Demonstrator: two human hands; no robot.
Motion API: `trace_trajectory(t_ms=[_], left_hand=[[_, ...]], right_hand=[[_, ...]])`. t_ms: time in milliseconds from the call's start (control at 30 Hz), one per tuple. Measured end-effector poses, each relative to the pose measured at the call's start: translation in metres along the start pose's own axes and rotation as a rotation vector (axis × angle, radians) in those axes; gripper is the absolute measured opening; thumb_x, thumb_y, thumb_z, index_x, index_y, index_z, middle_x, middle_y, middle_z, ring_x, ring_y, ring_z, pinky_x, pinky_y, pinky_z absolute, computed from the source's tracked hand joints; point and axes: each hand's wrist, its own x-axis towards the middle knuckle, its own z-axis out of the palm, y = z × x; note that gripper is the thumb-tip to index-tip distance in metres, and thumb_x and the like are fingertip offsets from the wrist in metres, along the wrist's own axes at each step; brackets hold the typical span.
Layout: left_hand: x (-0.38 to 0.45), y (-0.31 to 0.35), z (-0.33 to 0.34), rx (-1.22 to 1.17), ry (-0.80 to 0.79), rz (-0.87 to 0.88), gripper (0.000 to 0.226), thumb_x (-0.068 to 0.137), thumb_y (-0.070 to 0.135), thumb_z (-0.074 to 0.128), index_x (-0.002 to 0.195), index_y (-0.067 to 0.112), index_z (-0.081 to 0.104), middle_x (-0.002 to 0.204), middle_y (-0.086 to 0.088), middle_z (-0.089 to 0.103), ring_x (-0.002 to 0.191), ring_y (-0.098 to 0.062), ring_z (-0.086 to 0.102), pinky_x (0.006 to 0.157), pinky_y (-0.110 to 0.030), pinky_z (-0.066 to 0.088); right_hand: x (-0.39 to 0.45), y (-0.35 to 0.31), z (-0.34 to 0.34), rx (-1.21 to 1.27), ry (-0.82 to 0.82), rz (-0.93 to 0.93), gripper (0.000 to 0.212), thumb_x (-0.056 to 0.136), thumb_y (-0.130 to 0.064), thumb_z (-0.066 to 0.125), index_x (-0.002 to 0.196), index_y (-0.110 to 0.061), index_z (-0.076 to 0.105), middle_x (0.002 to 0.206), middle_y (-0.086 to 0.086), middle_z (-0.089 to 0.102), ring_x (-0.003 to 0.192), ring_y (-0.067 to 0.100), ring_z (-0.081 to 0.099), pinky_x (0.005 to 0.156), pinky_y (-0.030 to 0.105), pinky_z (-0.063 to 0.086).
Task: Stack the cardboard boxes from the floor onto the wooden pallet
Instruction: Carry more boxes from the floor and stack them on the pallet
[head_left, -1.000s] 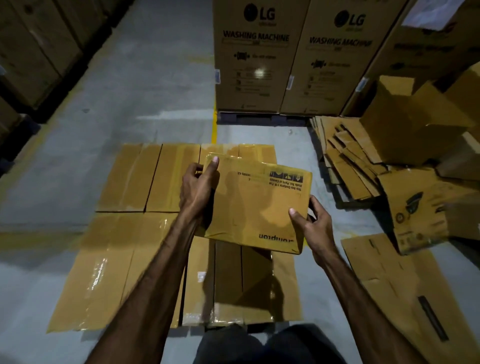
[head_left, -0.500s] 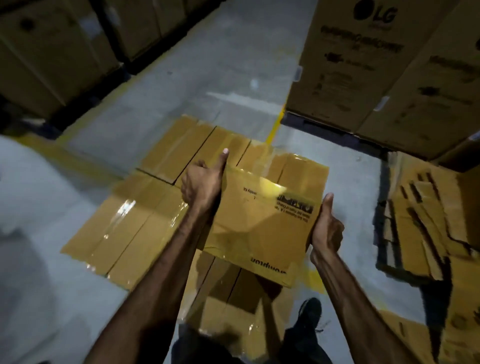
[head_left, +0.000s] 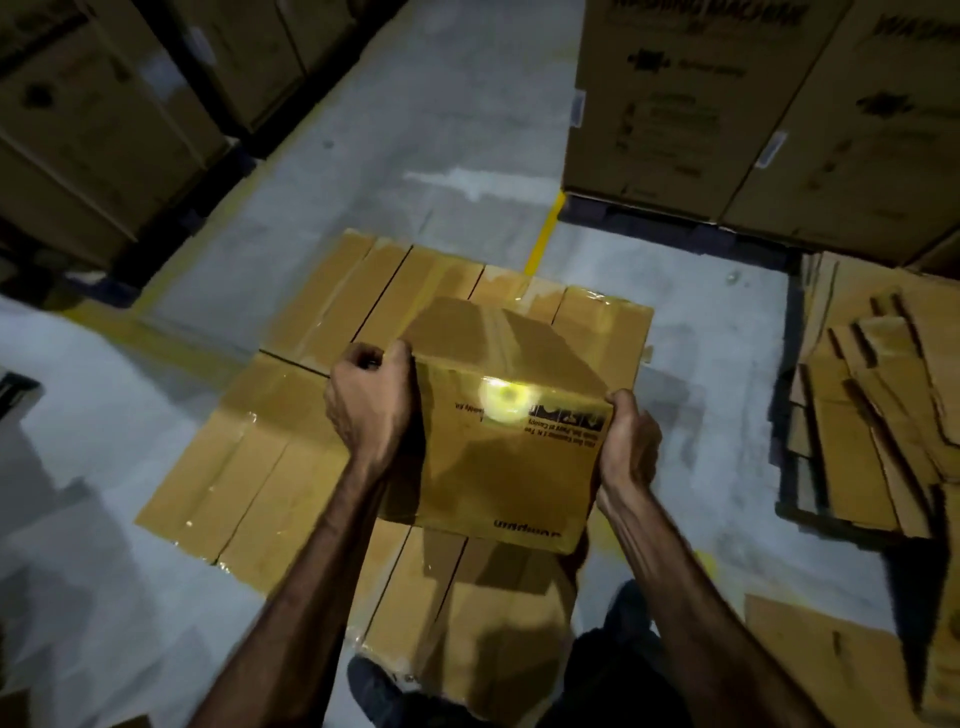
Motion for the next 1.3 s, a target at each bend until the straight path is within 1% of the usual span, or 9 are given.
trace_trajectory(t_ms=[133, 600, 633, 667, 700, 867, 967, 1133, 1300], left_hand=[[0.006, -0.02, -0.009, -0.104, -0.078, -0.066, 0.035, 0.077, 0.053, 0.063, 0.092, 0.026, 0.078, 0.091, 0.009, 0.075, 0.093, -0.019, 0.069, 0.088, -0.044, 0.06], [0.042, -0.037, 0.089, -0.26, -0.473, 0.006, 0.046, 0.086, 0.03, 0.064, 0.126, 0.012, 0.075, 0.123, -0.001, 0.071, 0.116, -0.017, 0.063, 0.093, -0.027, 0.046], [0.047, -0.042, 0.106, -0.271, -0.495, -0.024, 0.045, 0.086, 0.028, 0.063, 0.127, 0.012, 0.075, 0.124, -0.001, 0.072, 0.115, -0.015, 0.063, 0.092, -0.026, 0.048], [0.051, -0.05, 0.124, -0.279, -0.52, -0.052, 0.045, 0.086, 0.025, 0.061, 0.127, 0.012, 0.074, 0.124, 0.001, 0.072, 0.115, -0.013, 0.063, 0.094, -0.027, 0.049], [0.054, -0.059, 0.143, -0.286, -0.539, -0.07, 0.046, 0.085, 0.024, 0.059, 0.128, 0.014, 0.074, 0.124, 0.003, 0.072, 0.117, -0.013, 0.063, 0.097, -0.029, 0.05], [0.064, -0.115, 0.216, -0.254, -0.607, -0.099, 0.048, 0.098, -0.001, 0.044, 0.137, 0.017, 0.067, 0.118, 0.011, 0.071, 0.114, -0.013, 0.064, 0.086, -0.016, 0.051], [0.068, -0.149, 0.25, -0.225, -0.634, -0.135, 0.058, 0.095, -0.006, 0.039, 0.127, 0.03, 0.07, 0.116, 0.007, 0.078, 0.108, -0.019, 0.069, 0.09, -0.034, 0.059], [0.071, -0.193, 0.286, -0.221, -0.622, -0.207, 0.061, 0.09, -0.008, 0.037, 0.134, 0.015, 0.072, 0.124, -0.006, 0.076, 0.11, -0.028, 0.068, 0.085, -0.036, 0.061], [0.07, -0.209, 0.313, -0.237, -0.659, -0.201, 0.066, 0.089, -0.013, 0.037, 0.119, 0.033, 0.073, 0.11, 0.011, 0.08, 0.102, -0.017, 0.072, 0.083, -0.029, 0.062]], right_hand=[[-0.009, 0.002, 0.004, 0.029, 0.025, 0.03, 0.037, 0.075, -0.062, 0.058, 0.063, -0.028, 0.067, 0.075, 0.005, 0.066, 0.074, 0.03, 0.063, 0.067, 0.046, 0.047], [0.058, 0.039, -0.001, 0.205, 0.058, -0.062, 0.036, 0.083, -0.022, 0.058, 0.074, -0.013, 0.024, 0.076, 0.019, 0.033, 0.082, 0.021, 0.02, 0.071, 0.061, 0.013], [0.073, 0.047, 0.001, 0.2, 0.036, -0.055, 0.035, 0.082, -0.02, 0.057, 0.075, -0.011, 0.024, 0.079, 0.025, 0.043, 0.089, 0.02, 0.02, 0.074, 0.059, 0.011], [0.088, 0.056, 0.002, 0.187, 0.02, -0.047, 0.032, 0.081, -0.017, 0.057, 0.074, -0.011, 0.026, 0.083, 0.022, 0.055, 0.113, 0.029, 0.058, 0.078, 0.055, 0.009], [0.104, 0.064, 0.004, 0.19, 0.016, -0.03, 0.029, 0.08, -0.016, 0.057, 0.069, -0.015, 0.03, 0.085, 0.012, 0.056, 0.075, 0.027, 0.049, 0.08, 0.049, 0.011], [0.172, 0.099, 0.018, 0.221, 0.006, -0.01, 0.043, 0.086, 0.007, 0.053, 0.065, -0.03, 0.047, 0.09, -0.003, 0.045, 0.077, 0.018, 0.045, 0.067, 0.037, 0.027], [0.205, 0.119, 0.026, 0.181, -0.002, -0.032, 0.028, 0.077, -0.003, 0.056, 0.067, -0.028, 0.059, 0.091, -0.001, 0.048, 0.077, 0.016, 0.05, 0.069, 0.037, 0.032], [0.243, 0.153, 0.036, 0.122, 0.007, -0.059, 0.051, 0.082, 0.005, 0.054, 0.122, -0.019, 0.075, 0.118, 0.001, 0.059, 0.099, 0.013, 0.059, 0.077, 0.023, 0.046], [0.267, 0.184, 0.039, 0.131, 0.054, -0.074, 0.062, 0.08, 0.015, 0.048, 0.125, -0.02, 0.073, 0.122, 0.005, 0.059, 0.086, 0.001, 0.058, 0.065, 0.011, 0.044]])
